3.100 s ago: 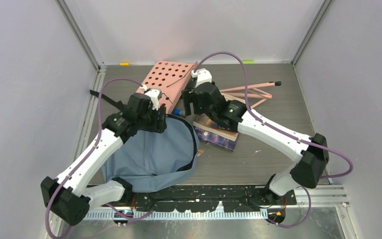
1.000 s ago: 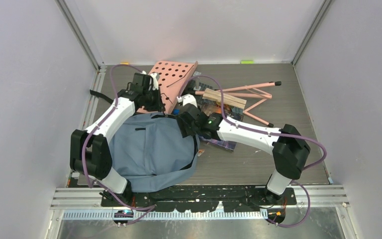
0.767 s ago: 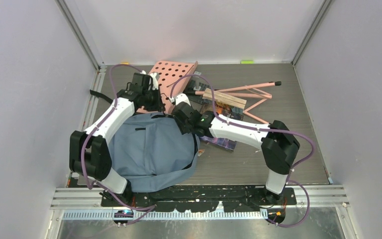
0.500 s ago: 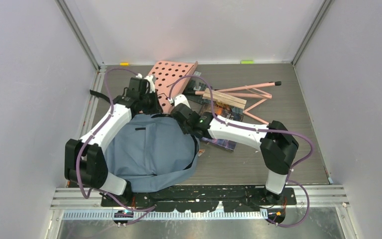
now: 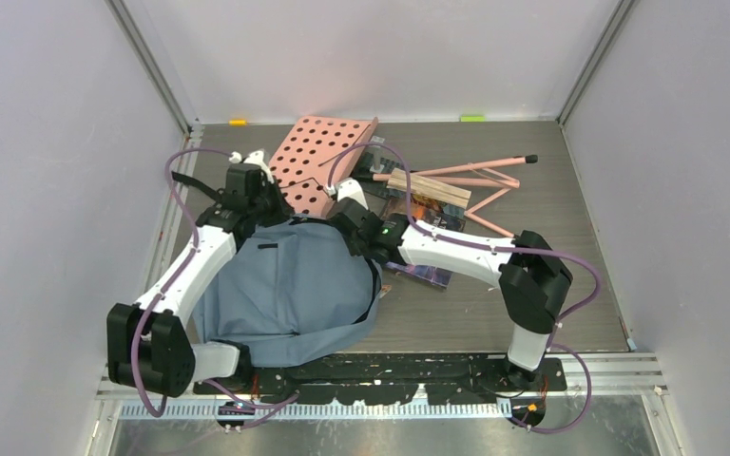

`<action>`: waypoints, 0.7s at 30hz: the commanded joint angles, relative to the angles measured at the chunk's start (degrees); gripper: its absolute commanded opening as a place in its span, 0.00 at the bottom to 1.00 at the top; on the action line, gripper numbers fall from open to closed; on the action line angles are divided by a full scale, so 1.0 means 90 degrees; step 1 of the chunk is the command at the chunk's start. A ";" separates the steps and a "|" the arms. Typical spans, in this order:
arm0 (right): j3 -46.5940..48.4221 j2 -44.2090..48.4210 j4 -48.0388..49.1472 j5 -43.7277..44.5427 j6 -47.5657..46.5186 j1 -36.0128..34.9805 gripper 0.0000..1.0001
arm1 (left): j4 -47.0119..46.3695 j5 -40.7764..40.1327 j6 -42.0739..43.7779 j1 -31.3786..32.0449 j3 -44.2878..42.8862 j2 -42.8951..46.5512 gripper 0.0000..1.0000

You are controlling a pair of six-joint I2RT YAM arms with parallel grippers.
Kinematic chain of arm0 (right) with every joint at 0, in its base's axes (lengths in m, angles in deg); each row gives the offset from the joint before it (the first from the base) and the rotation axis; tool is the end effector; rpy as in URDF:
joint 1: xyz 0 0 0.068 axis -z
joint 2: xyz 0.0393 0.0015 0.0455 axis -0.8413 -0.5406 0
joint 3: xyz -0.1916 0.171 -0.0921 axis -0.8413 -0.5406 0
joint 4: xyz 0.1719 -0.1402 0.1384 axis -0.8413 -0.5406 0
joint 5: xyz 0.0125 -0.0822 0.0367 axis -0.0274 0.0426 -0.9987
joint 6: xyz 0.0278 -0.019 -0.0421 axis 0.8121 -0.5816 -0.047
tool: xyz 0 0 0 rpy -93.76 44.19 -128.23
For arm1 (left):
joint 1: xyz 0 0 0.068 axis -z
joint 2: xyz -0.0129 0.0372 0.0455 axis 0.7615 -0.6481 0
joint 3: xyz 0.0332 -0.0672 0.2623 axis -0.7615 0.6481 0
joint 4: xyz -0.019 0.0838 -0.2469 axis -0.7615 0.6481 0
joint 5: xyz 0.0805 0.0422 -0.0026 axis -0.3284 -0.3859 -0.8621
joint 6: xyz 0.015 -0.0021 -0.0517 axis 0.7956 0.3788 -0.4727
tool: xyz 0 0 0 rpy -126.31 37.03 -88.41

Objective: Pack the student bag
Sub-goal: Unzip the student bag at the center of the board.

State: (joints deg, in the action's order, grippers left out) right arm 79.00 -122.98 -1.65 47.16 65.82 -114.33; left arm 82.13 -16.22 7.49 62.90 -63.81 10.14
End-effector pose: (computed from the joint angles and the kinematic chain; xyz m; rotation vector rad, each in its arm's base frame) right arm 0.2280 0.3236 0.2449 -0.5655 2.2466 0.1266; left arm 0.2734 -0.0678 0.2794 -0.2346 2.2741 -0.4744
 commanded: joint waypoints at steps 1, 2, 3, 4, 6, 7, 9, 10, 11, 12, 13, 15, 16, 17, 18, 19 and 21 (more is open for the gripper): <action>-0.0001 0.0438 -0.0386 0.0410 0.0168 0.0033 0.01 | -0.0352 -0.0173 -0.0238 -0.0510 0.0184 0.0353 0.00; 0.0002 0.0443 -0.0389 0.0400 0.0177 0.0039 0.01 | -0.0318 -0.0077 -0.0284 -0.0638 0.0215 0.0375 0.00; 0.0008 0.0462 -0.0400 0.0399 0.0180 0.0035 0.00 | -0.0284 0.0013 -0.0340 -0.0803 0.0253 0.0377 0.00; 0.0012 0.0470 -0.0408 0.0397 0.0190 0.0039 0.00 | -0.0253 0.0073 -0.0392 -0.0922 0.0297 0.0395 0.00; 0.0035 0.0490 -0.0423 0.0392 0.0201 0.0032 0.01 | -0.0230 0.0130 -0.0473 -0.1111 0.0397 0.0426 0.00; 0.0038 0.0503 -0.0422 0.0391 0.0202 0.0039 0.01 | -0.0233 0.0134 -0.0521 -0.1193 0.0450 0.0450 0.00; 0.0045 0.0515 -0.0433 0.0402 0.0208 0.0035 0.01 | -0.0248 0.0129 -0.0607 -0.1321 0.0553 0.0487 0.00; 0.0054 0.0516 -0.0431 0.0405 0.0205 0.0038 0.01 | -0.0241 0.0124 -0.0642 -0.1379 0.0594 0.0514 0.00; 0.0067 0.0512 -0.0436 0.0419 0.0203 0.0043 0.00 | -0.0236 0.0119 -0.0669 -0.1423 0.0634 0.0526 0.00; 0.0069 0.0519 -0.0439 0.0422 0.0198 0.0042 0.00 | -0.0224 0.0120 -0.0685 -0.1445 0.0659 0.0541 0.00; 0.0091 0.0525 -0.0445 0.0428 0.0199 0.0041 0.00 | -0.0219 0.0121 -0.0689 -0.1448 0.0685 0.0558 0.00; 0.0107 0.0518 -0.0449 0.0435 0.0187 0.0042 0.00 | -0.0253 0.0131 -0.0701 -0.1448 0.0717 0.0584 0.00; 0.0114 0.0515 -0.0457 0.0431 0.0185 0.0042 0.01 | -0.0278 0.0163 -0.0701 -0.1448 0.0722 0.0586 0.00; 0.0143 0.0511 -0.0468 0.0415 0.0179 0.0041 0.01 | -0.0300 0.0199 -0.0701 -0.1448 0.0723 0.0573 0.00; 0.0156 0.0518 -0.0498 0.0406 0.0176 0.0041 0.00 | -0.0314 0.0242 -0.0712 -0.1448 0.0718 0.0567 0.00; 0.0205 0.0518 -0.0518 0.0377 0.0174 0.0041 0.00 | -0.0337 0.0328 -0.0678 -0.1448 0.0707 0.0558 0.00; 0.0280 0.0544 -0.0605 0.0310 0.0169 0.0041 0.09 | -0.0392 0.0611 -0.0515 -0.1448 0.0657 0.0539 0.00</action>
State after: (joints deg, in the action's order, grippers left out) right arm 79.13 -121.91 -2.37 47.05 67.77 -114.53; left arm 81.21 -11.56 0.67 51.32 -57.43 13.42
